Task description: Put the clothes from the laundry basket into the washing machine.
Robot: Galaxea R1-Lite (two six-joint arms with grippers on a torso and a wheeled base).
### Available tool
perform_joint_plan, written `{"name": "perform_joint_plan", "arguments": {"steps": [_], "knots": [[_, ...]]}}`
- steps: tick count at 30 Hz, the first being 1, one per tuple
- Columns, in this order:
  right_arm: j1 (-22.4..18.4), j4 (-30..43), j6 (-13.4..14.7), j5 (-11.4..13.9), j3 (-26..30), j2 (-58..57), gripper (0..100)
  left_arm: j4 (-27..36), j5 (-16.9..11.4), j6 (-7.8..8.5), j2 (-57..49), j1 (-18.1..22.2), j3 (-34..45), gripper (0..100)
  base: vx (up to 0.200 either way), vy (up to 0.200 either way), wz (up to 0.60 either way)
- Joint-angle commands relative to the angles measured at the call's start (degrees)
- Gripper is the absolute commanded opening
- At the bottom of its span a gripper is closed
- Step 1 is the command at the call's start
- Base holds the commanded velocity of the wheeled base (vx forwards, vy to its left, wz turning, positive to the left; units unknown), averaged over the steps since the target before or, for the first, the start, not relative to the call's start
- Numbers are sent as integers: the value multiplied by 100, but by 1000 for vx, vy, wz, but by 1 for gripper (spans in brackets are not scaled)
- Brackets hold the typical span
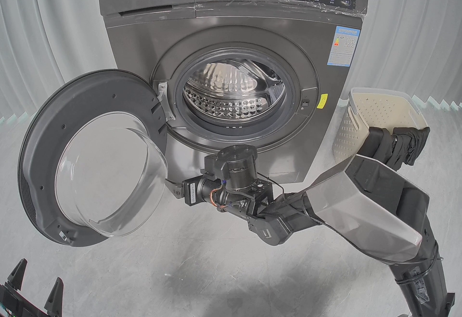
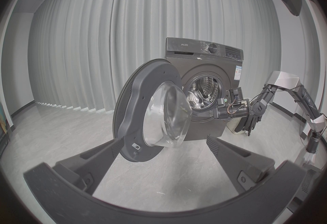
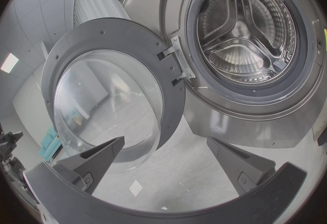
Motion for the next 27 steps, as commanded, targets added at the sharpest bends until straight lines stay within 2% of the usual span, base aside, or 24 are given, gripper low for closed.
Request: {"name": "perform_joint_plan", "arguments": {"steps": [1,8,12,17,21,27], "knots": [[38,332,157,-196,-847,589,100,7,-6,-3,-101,1,84,100,0,0,0],[117,525,183,-214,-1445,906,100,-2,3,-3,-101,1,84,100,0,0,0],[170,587,183,-311,-1805,1055,100,-2,3,-3,-101,1,84,100,0,0,0],[170,657,210,-319,-1920,1082,100,-2,3,-3,-101,1,84,100,0,0,0],[134,595,227,-319,-1717,985,100,-2,3,-12,-101,1,84,100,0,0,0],[-94,516,192,-328,-478,-483,100,7,3,-12,-101,1,84,100,0,0,0]]}}
